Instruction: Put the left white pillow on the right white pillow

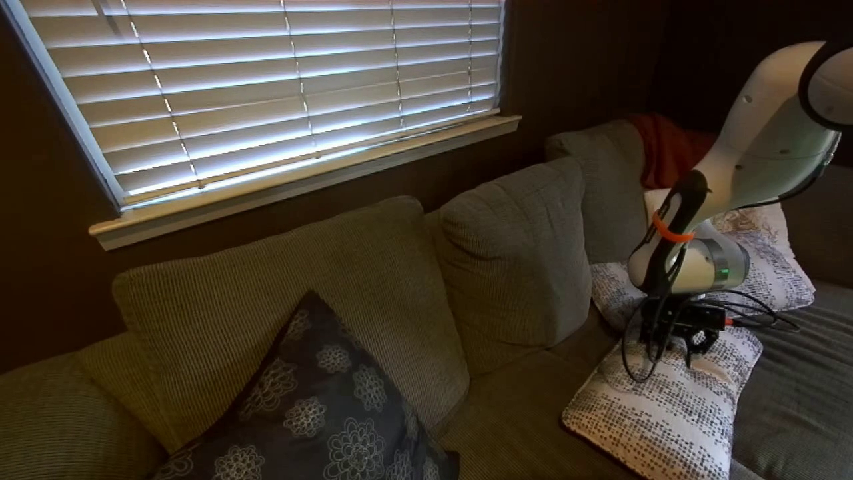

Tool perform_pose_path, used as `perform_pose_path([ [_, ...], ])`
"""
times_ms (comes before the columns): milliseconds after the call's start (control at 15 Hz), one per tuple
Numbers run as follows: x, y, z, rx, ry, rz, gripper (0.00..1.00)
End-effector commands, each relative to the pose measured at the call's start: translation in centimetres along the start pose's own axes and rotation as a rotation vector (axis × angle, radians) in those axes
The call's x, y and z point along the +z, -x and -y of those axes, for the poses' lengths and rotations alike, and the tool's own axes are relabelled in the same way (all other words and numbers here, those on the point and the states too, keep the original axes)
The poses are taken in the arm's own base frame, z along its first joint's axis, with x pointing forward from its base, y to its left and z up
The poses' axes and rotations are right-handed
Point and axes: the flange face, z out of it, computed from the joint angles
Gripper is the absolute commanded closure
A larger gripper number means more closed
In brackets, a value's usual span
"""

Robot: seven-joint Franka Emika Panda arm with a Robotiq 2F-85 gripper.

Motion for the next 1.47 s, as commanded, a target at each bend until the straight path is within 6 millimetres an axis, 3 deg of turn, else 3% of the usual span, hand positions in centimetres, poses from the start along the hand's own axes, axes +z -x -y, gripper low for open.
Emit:
perform_pose_path([
  [0,-0.7,-0.3,1.3,0.034,-0.011,-0.038,0.93],
  [133,-1.6,0.0,1.4,0.041,-0.015,-0.04,1.0],
  [467,-4.1,0.7,1.4,0.078,-0.02,-0.061,1.0],
  [1000,-11.0,1.6,1.8,0.139,-0.091,-0.101,1.0],
  [1133,-11.5,1.4,1.9,0.14,-0.095,-0.105,1.0],
  [1200,-11.2,1.3,2.0,0.146,-0.089,-0.092,0.75],
  [1400,-9.8,1.2,1.8,0.157,-0.065,-0.081,0.6],
])
